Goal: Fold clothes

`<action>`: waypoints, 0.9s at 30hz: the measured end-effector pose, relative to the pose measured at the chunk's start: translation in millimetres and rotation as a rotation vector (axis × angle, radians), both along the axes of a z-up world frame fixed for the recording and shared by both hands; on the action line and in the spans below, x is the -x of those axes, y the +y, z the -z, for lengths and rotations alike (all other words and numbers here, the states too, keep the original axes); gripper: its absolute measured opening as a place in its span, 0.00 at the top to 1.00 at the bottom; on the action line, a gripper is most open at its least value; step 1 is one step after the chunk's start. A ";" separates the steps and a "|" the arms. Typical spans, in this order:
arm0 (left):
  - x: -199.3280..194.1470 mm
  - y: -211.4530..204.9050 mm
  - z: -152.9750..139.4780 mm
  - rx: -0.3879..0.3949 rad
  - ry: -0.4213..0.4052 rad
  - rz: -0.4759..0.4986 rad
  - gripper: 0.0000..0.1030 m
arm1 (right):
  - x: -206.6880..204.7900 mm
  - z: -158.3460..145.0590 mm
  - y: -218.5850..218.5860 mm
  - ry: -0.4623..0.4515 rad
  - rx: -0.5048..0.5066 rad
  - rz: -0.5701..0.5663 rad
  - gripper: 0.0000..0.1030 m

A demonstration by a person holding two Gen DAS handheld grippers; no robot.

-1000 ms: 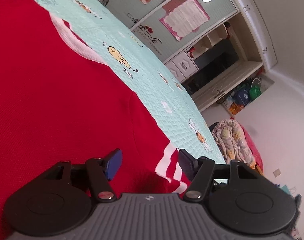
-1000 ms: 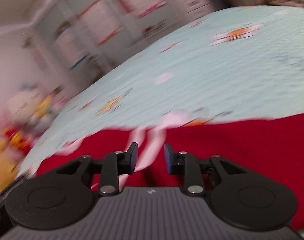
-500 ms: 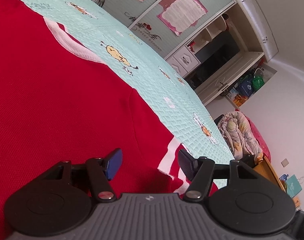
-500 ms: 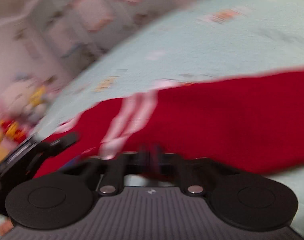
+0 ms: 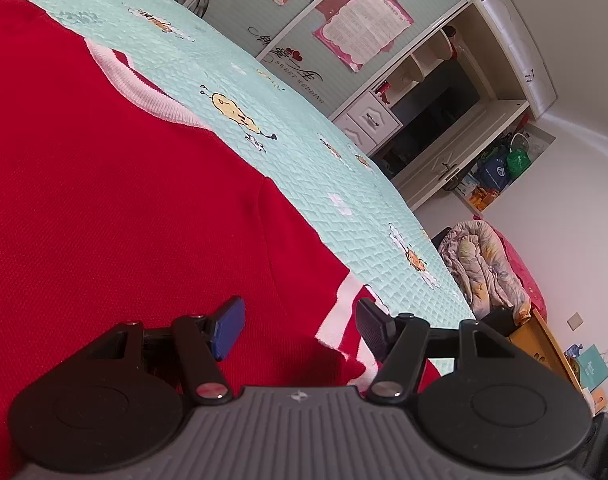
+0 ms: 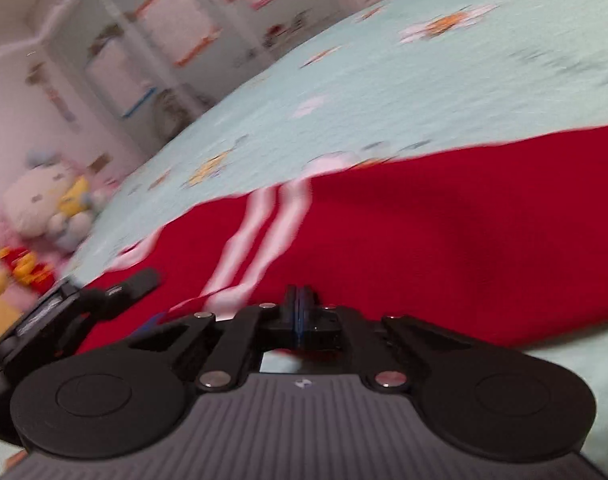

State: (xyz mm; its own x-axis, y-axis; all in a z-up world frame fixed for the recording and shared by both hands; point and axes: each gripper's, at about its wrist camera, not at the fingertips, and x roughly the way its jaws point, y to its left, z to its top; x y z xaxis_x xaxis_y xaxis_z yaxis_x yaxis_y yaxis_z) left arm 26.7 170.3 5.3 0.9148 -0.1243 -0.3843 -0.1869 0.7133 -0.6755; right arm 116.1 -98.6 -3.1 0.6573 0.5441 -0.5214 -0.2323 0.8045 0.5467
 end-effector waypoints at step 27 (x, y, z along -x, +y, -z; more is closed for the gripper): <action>0.8 5.6 2.1 0.056 -0.012 -0.006 0.37 | -66.4 -7.0 32.6 -0.028 -0.040 0.029 0.87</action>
State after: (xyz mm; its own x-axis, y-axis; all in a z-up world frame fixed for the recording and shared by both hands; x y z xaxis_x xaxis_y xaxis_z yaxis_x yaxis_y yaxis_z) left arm 25.9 175.9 3.3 0.9200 -0.1395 -0.3662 -0.1832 0.6729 -0.7166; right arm 182.6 -66.0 3.8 0.6875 0.5446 -0.4804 -0.2249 0.7886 0.5723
